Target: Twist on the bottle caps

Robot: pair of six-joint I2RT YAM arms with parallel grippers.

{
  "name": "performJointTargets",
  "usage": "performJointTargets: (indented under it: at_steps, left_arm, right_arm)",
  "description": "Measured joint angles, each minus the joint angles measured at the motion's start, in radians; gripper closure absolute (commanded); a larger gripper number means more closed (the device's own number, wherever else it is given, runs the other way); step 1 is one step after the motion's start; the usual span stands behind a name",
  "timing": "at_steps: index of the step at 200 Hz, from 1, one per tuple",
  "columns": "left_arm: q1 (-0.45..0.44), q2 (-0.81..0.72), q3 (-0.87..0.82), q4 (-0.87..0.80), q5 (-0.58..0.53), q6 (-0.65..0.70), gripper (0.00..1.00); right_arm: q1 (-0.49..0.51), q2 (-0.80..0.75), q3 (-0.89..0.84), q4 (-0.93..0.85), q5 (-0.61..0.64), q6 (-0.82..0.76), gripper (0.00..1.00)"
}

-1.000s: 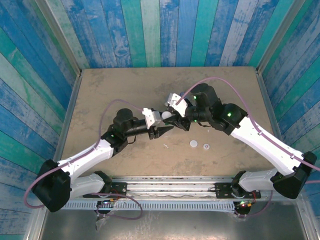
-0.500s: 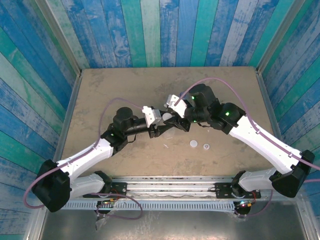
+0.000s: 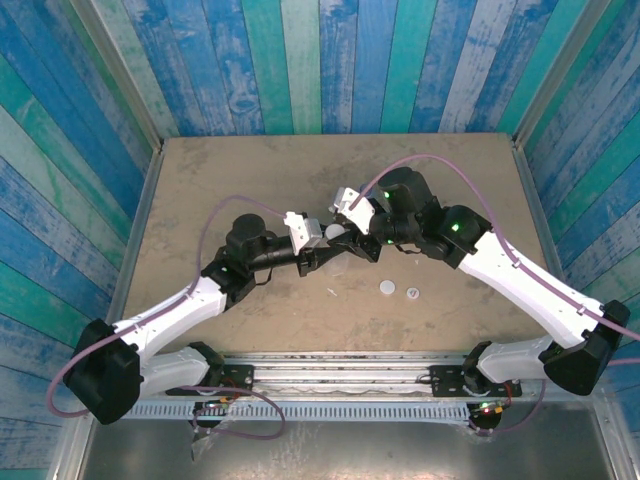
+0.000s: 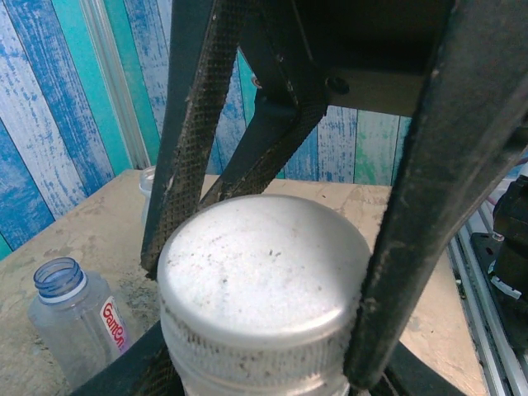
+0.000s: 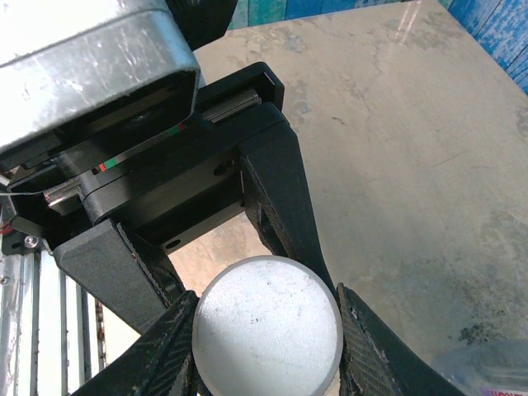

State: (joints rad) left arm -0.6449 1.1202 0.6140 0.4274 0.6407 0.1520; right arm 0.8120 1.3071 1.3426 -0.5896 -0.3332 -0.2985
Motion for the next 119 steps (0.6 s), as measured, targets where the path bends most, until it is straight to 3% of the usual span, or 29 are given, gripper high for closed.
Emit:
performJointTargets:
  at_steps: [25, 42, 80, 119]
  left_arm:
    - [0.000, 0.000, -0.004, 0.014, -0.011, -0.011, 0.75]
    - [0.001, 0.000, -0.013, 0.032, -0.031, -0.018, 0.75]
    - [0.003, 0.001, -0.057, 0.090, -0.107, -0.046, 0.73]
    - [0.010, 0.045, -0.099, 0.189, -0.337, -0.102, 0.72]
  right_arm:
    - [-0.001, -0.009, -0.004, 0.029, 0.014, 0.022, 0.28]
    - [-0.001, -0.030, -0.022, 0.056, 0.024, 0.044, 0.19]
    - [-0.006, -0.111, -0.098, 0.157, 0.056, 0.090, 0.13]
    - [-0.010, -0.164, -0.167, 0.232, 0.074, 0.111, 0.07]
